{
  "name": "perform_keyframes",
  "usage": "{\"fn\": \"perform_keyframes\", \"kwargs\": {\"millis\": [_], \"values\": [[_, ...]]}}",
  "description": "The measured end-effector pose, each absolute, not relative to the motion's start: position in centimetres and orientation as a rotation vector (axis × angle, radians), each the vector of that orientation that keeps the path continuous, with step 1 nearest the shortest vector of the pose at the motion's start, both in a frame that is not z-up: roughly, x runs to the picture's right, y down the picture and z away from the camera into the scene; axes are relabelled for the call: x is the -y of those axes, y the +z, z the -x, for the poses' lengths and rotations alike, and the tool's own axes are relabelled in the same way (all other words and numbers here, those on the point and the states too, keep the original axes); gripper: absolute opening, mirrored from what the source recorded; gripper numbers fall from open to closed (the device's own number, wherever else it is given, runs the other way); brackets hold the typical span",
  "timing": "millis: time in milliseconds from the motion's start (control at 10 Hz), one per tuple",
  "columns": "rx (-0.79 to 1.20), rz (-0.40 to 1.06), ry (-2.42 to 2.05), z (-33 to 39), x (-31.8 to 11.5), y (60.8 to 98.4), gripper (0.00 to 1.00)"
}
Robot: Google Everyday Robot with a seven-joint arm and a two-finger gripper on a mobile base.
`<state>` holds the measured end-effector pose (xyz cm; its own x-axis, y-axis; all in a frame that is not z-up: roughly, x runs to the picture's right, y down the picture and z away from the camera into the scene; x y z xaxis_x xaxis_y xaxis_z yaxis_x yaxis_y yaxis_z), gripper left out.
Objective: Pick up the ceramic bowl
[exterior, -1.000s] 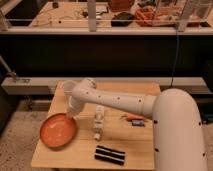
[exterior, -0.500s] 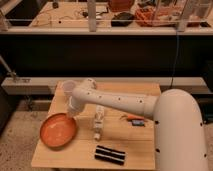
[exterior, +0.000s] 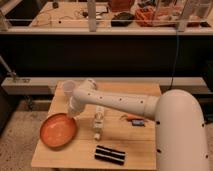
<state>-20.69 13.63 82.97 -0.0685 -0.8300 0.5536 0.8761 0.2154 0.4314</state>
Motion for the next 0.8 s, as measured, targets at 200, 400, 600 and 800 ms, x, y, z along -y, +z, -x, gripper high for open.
{"fn": "perform_keyframes", "kwargs": {"millis": [200, 400, 600, 800], "values": [[0.849, 0.063, -1.405, 20.68, -13.69, 82.99, 0.21], [0.850, 0.058, -1.405, 20.63, -13.76, 83.03, 0.31], [0.851, 0.055, -1.406, 20.58, -13.84, 83.01, 0.26], [0.852, 0.046, -1.410, 20.54, -13.84, 82.93, 0.31]]}}
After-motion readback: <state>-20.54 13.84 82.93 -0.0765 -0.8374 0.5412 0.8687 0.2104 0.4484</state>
